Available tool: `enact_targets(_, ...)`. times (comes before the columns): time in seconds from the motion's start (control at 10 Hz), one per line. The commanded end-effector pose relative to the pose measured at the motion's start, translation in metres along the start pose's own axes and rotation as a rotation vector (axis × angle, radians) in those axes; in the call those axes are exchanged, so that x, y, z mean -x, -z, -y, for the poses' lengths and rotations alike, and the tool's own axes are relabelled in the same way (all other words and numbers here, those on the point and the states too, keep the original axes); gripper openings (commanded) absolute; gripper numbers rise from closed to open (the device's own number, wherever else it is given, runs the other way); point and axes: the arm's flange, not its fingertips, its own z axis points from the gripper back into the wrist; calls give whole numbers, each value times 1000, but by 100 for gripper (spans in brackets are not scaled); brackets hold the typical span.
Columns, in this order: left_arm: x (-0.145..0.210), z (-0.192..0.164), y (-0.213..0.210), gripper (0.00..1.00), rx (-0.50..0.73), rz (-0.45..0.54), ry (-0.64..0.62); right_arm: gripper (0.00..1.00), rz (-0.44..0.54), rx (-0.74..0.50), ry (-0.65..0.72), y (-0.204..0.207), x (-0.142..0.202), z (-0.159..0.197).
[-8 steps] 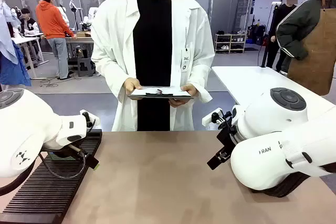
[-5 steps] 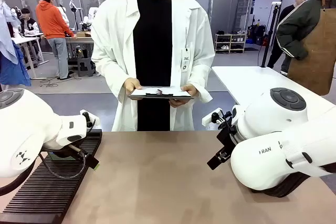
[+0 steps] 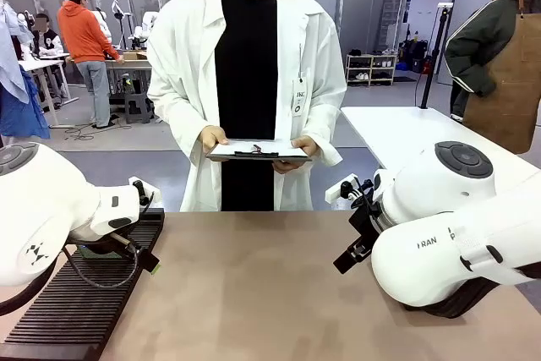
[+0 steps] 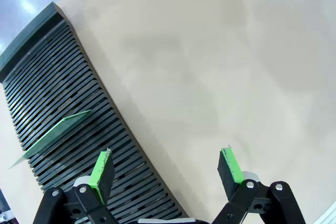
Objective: Inspect the PCB.
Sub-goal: Pick up the Blank PCB and present it to the human.
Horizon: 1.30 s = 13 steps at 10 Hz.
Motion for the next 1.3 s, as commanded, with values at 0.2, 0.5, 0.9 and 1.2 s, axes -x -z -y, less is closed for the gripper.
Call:
enact_targets(0.2, -8, -5, -15, 100, 27, -13, 7, 100, -11, -43, 10, -21, -7, 3)
enact_targets(0.5, -19, -32, -60, 100, 163, -38, -36, 100, -21, -174, 74, -71, -15, 16)
enact_targets(0.9, 18, -92, -107, 100, 559, -43, -206, 100, 53, -558, 208, -116, 24, 68)
enact_targets(1.2, 102, -143, -126, 100, 854, 169, -357, 100, 239, -863, 321, -139, 107, 113)
